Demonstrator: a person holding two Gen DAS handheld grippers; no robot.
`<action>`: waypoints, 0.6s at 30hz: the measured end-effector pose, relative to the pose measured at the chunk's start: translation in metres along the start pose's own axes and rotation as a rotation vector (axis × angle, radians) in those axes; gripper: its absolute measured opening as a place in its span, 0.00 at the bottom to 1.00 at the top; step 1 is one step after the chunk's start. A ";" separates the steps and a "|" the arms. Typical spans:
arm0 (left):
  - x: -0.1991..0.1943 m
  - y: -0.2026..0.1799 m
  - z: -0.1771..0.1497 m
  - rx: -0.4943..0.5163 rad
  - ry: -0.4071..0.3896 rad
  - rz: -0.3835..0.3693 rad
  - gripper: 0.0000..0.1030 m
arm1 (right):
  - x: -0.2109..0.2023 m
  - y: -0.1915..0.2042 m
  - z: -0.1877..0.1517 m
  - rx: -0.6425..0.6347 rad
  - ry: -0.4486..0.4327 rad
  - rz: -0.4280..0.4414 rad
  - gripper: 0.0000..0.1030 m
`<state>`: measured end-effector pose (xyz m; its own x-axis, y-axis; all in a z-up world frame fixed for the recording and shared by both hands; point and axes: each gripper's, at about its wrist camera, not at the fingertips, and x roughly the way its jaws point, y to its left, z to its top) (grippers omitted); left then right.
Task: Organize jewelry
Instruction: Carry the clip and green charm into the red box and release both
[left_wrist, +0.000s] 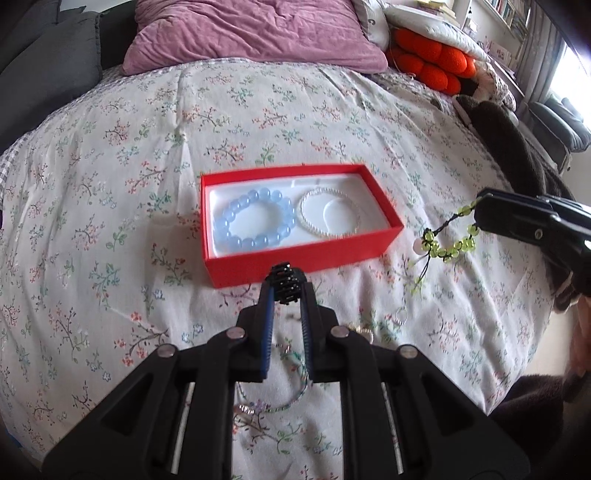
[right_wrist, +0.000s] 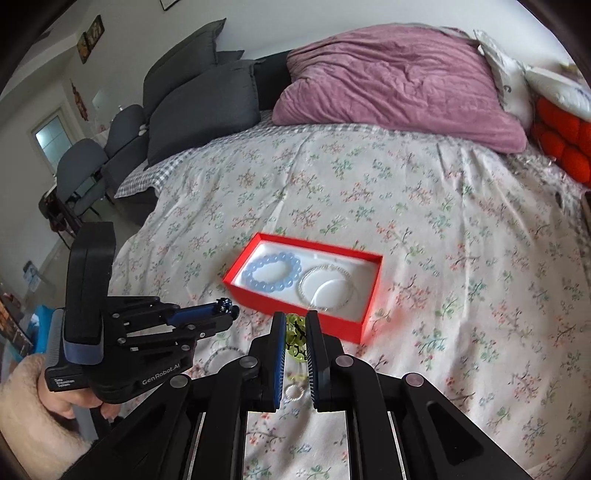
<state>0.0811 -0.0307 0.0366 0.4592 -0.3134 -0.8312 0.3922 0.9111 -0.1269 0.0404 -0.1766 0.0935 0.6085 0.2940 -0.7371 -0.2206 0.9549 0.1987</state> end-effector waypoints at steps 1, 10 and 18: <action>0.000 0.000 0.004 -0.009 -0.007 -0.001 0.15 | 0.000 0.000 0.003 -0.002 -0.011 -0.007 0.10; 0.013 -0.003 0.031 -0.055 -0.032 -0.015 0.15 | 0.011 -0.005 0.023 0.033 -0.069 -0.060 0.10; 0.027 -0.008 0.045 -0.011 -0.062 0.010 0.15 | 0.025 -0.011 0.036 0.070 -0.098 -0.080 0.10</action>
<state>0.1262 -0.0584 0.0391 0.5118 -0.3204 -0.7971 0.3789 0.9169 -0.1252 0.0852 -0.1780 0.0961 0.6941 0.2161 -0.6866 -0.1165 0.9750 0.1892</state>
